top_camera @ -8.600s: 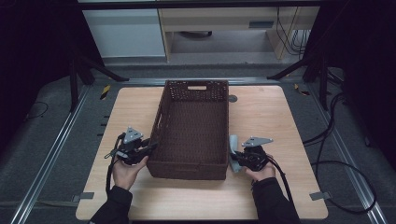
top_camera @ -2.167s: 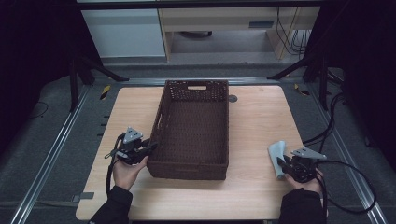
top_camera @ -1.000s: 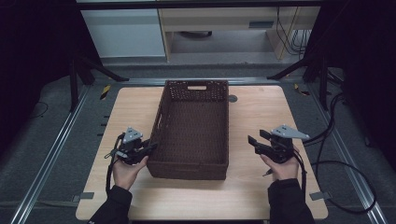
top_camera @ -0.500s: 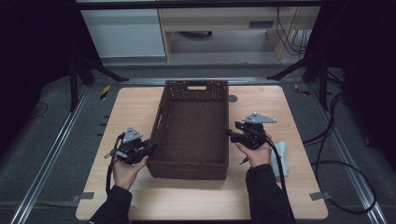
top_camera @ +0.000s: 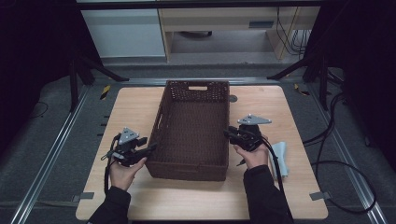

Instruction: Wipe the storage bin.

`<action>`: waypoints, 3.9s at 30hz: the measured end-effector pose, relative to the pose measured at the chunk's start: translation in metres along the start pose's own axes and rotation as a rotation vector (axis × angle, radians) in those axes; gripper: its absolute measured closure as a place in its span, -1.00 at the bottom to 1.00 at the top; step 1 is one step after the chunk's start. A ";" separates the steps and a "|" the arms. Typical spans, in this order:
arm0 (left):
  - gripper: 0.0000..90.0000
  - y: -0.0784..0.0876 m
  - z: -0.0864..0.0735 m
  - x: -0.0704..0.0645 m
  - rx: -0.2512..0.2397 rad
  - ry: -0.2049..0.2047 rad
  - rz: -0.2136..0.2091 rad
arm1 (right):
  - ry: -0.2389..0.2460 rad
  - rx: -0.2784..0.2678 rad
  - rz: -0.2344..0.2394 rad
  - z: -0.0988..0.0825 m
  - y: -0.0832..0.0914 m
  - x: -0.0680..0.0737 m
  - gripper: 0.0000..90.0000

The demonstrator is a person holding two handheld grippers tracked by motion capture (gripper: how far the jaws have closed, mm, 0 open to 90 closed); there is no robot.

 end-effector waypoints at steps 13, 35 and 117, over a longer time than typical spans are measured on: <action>0.70 0.004 -0.002 0.007 -0.009 0.017 0.013 | 0.019 -0.037 -0.020 0.000 0.015 0.008 0.31; 0.82 0.003 -0.003 0.023 -0.011 0.036 0.025 | -0.005 0.010 -0.028 -0.006 0.020 0.019 0.37; 0.03 0.007 0.000 0.012 -0.047 0.090 0.085 | -0.082 -0.078 -0.153 -0.019 0.050 -0.019 -0.13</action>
Point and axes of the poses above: each handheld gripper's, and its own axes: y roughly backward along the jaws, z roughly out of its top, x roughly to its left, the point moved 6 cm from there along -y, roughly forward along the jaws, and after that the axes turned 6 degrees about z, right-handed, at the moved point
